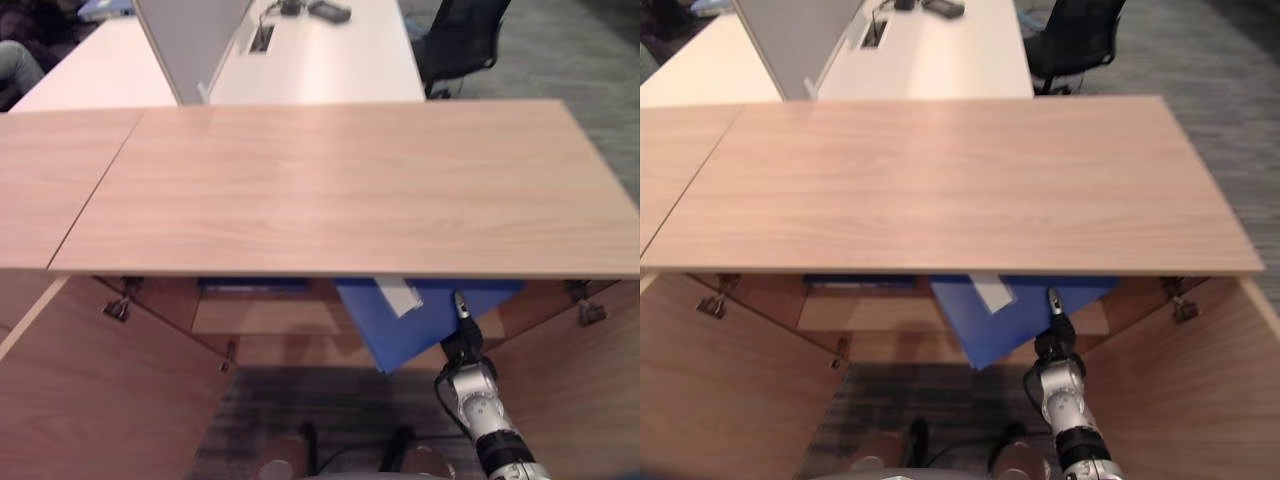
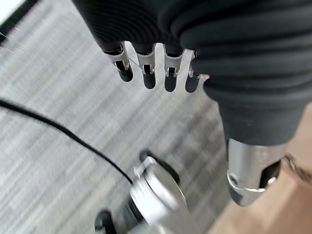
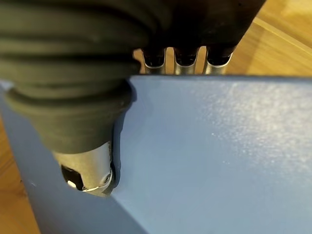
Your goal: Put the empty folder in the office cabinet
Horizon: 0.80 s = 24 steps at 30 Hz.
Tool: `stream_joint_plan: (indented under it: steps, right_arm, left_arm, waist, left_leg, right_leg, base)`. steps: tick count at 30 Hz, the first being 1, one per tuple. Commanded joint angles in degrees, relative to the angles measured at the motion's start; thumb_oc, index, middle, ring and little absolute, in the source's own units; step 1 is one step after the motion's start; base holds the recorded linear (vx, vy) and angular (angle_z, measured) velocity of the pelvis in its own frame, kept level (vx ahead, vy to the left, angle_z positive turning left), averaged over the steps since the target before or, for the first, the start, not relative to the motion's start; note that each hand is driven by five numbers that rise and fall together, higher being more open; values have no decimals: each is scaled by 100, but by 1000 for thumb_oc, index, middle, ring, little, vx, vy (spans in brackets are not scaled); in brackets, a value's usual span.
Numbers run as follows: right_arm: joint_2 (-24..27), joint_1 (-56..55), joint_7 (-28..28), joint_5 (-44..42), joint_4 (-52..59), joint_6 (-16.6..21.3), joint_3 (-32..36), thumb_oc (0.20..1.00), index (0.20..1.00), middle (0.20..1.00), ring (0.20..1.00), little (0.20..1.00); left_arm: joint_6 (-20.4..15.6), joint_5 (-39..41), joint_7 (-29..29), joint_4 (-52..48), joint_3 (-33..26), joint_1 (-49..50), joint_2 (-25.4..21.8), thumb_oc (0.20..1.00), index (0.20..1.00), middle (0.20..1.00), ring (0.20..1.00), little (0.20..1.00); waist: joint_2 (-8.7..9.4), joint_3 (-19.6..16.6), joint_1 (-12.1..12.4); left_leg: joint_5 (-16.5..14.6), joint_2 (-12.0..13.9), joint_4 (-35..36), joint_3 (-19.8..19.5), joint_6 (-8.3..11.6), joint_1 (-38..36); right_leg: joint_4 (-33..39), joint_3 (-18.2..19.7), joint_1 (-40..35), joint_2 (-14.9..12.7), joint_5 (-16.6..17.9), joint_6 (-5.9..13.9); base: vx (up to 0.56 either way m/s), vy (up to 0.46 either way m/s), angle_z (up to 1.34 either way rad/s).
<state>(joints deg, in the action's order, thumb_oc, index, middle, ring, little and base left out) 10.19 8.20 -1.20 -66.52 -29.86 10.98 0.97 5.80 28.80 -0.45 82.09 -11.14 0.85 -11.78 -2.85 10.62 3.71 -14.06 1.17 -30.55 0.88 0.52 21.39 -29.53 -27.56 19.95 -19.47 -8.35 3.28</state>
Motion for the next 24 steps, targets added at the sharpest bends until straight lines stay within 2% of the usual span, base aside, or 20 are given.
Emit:
stream_joint_plan:
  steps: [1, 9, 11, 16, 21, 23, 24]
  right_arm:
    - [-208, 28, 135, -293, 578, 346, 8, 200, 200, 200, 200, 200]
    - [-185, 548, 109, -445, 221, 508, -58, 200, 200, 200, 200, 200]
    - [-204, 610, 92, -503, 139, 555, 1, 200, 200, 200, 200, 200]
    - [-269, 864, 34, -605, 233, 913, 203, 200, 200, 200, 200, 200]
    - [-405, 875, 109, -758, 703, 1346, 600, 200, 200, 200, 200, 200]
    - [-425, 1087, -24, -899, 746, 1581, 676, 200, 200, 200, 200, 200]
    - [-421, 1110, -26, -902, 734, 1588, 678, 200, 200, 200, 200, 200]
  left_arm:
    - [-99, 138, 83, 137, 165, 156, -109, 1000, 1000, 1000, 1000, 1000]
    - [-222, 481, 112, -207, 620, 59, 168, 1000, 1000, 1000, 1000, 1000]
    - [-227, 582, 141, -243, 646, 27, 210, 1000, 1000, 1000, 1000, 1000]
    - [-432, 1389, 202, -912, 792, -52, 332, 1000, 1000, 1000, 1000, 1000]
    - [-528, 1613, 164, -1326, 854, 162, 306, 1000, 1000, 1000, 1000, 1000]
    - [-542, 1799, 214, -1387, 872, 169, 294, 1000, 1000, 1000, 1000, 1000]
    - [-540, 1805, 217, -1386, 871, 153, 294, 1000, 1000, 1000, 1000, 1000]
  waist:
    - [99, -121, -104]
    - [-61, -6, -126]
    - [-70, -7, -131]
    - [-133, 103, -145]
    - [-177, 106, -125]
    - [-198, 158, -86]
    - [-194, 157, -86]
  left_leg:
    - [-361, 97, -130, 126, -15, -89]
    - [-717, 128, -1397, 75, -89, 1315]
    - [-750, 125, -1514, 76, -97, 1472]
    - [-830, 66, -2007, 73, -142, 2231]
    - [-943, 53, -2505, 35, -115, 2880]
    - [-990, 24, -2675, 15, -85, 3124]
    - [-996, 22, -2692, 17, -84, 3149]
  right_leg:
    - [-242, 311, -140, -260, 226, 451]
    - [-1436, 612, 1276, -426, -331, 353]
    - [-1573, 647, 1431, -466, -394, 335]
    - [-2076, 833, 2158, -636, -580, 246]
    - [-2569, 944, 2692, -754, -907, 110]
    - [-2764, 1004, 2902, -813, -1009, 53]
    - [-2784, 1012, 2931, -819, -1018, 51]
  base:
    - [-23, 4, 17]
    - [-25, 9, 1]
    - [-2, 7, -3]
    - [-48, 23, 2]
    - [13, -17, 12]
    - [13, -18, 8]
    - [3, -16, 9]
